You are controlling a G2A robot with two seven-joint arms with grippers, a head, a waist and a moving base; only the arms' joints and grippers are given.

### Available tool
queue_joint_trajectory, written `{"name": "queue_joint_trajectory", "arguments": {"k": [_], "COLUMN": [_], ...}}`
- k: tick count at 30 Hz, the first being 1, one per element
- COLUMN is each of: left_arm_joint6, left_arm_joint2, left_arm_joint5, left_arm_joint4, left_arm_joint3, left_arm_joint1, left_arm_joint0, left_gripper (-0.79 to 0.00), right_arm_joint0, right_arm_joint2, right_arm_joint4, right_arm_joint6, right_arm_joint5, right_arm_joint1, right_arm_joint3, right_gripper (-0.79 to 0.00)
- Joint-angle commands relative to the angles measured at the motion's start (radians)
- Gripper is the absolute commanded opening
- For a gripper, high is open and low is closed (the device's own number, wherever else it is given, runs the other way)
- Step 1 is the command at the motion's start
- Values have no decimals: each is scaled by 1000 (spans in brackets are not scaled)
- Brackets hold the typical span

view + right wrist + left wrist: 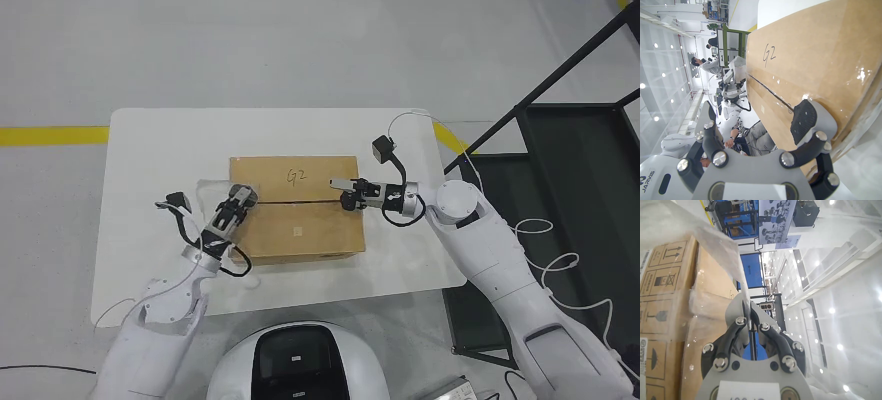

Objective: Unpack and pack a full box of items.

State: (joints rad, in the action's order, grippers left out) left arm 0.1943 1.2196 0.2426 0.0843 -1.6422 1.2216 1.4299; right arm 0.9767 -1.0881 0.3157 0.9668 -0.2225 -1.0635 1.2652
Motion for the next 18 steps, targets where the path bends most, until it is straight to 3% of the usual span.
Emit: {"name": "queue_joint_trajectory", "arguments": {"k": [1, 18], "left_arm_joint6": [-2, -52], "left_arm_joint2": [-9, -59], "left_arm_joint5": [-9, -65], "left_arm_joint4": [-39, -281], "left_arm_joint3": [-4, 0], "left_arm_joint1": [1, 7], "left_arm_joint0": [-2, 2], "left_gripper": [-785, -785], "right_arm_joint0": [0, 0], "right_arm_joint2": [0, 0], "right_arm_joint4": [0, 0], "right_arm_joint6": [0, 0], "right_arm_joint5": [0, 0], "right_arm_joint1": [0, 0], "right_arm_joint3": [0, 0], "right_gripper": [0, 0]}}
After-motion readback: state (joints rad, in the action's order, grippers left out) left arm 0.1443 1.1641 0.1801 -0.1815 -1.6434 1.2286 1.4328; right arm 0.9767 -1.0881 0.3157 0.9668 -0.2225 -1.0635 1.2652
